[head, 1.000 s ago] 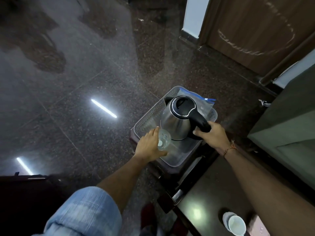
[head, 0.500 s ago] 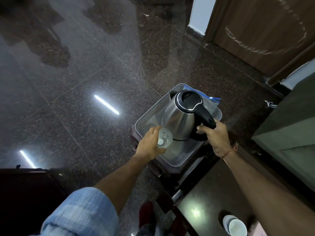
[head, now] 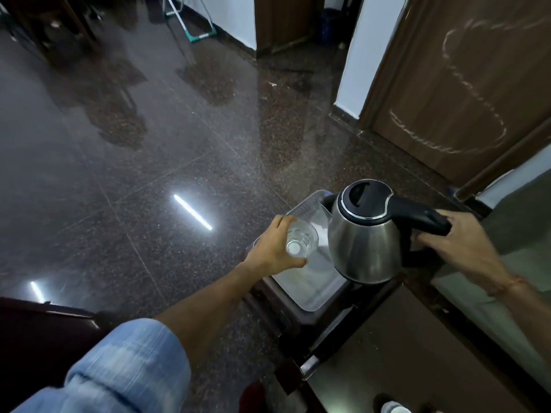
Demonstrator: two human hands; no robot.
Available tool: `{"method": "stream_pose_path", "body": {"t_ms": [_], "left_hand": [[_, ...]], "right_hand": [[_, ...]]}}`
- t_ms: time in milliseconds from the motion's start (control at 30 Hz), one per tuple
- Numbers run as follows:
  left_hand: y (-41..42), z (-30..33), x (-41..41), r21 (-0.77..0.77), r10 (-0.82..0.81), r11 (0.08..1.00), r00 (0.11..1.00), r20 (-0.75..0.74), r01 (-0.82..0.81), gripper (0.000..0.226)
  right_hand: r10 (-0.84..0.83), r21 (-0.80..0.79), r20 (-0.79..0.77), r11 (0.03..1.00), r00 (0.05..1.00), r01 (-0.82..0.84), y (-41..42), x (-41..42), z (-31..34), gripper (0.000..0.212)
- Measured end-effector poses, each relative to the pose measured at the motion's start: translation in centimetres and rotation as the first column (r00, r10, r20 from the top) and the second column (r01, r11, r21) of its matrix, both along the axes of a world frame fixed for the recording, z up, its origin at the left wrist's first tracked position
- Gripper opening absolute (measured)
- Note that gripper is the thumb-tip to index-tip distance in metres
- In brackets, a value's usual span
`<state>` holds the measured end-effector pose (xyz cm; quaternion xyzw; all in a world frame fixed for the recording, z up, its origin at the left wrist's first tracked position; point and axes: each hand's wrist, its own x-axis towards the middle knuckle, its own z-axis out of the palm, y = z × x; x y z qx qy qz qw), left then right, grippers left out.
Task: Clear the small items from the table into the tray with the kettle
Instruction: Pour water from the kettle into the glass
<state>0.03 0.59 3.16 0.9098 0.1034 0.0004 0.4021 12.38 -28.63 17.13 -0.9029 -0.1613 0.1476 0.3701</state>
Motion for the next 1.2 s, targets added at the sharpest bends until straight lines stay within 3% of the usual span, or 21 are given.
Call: {"method": "stream_pose_path", "body": {"t_ms": [433,1200], "left_hand": [[-0.5,7.7,-0.2,0.054,-0.087,0.995,0.990,0.111,0.082,0.104],[-3.1,9.9,-0.9,0.043,-0.140,0.990,0.974,0.180,0.134,0.102]], "right_hand": [[0.154,-0.295,0.192,0.951,0.969,-0.092,1.1,-4.4,15.4,0.011],[0.388,-0.601,0.270,0.783,0.881,-0.161,4.9,-5.6,18.1,0.019]]}}
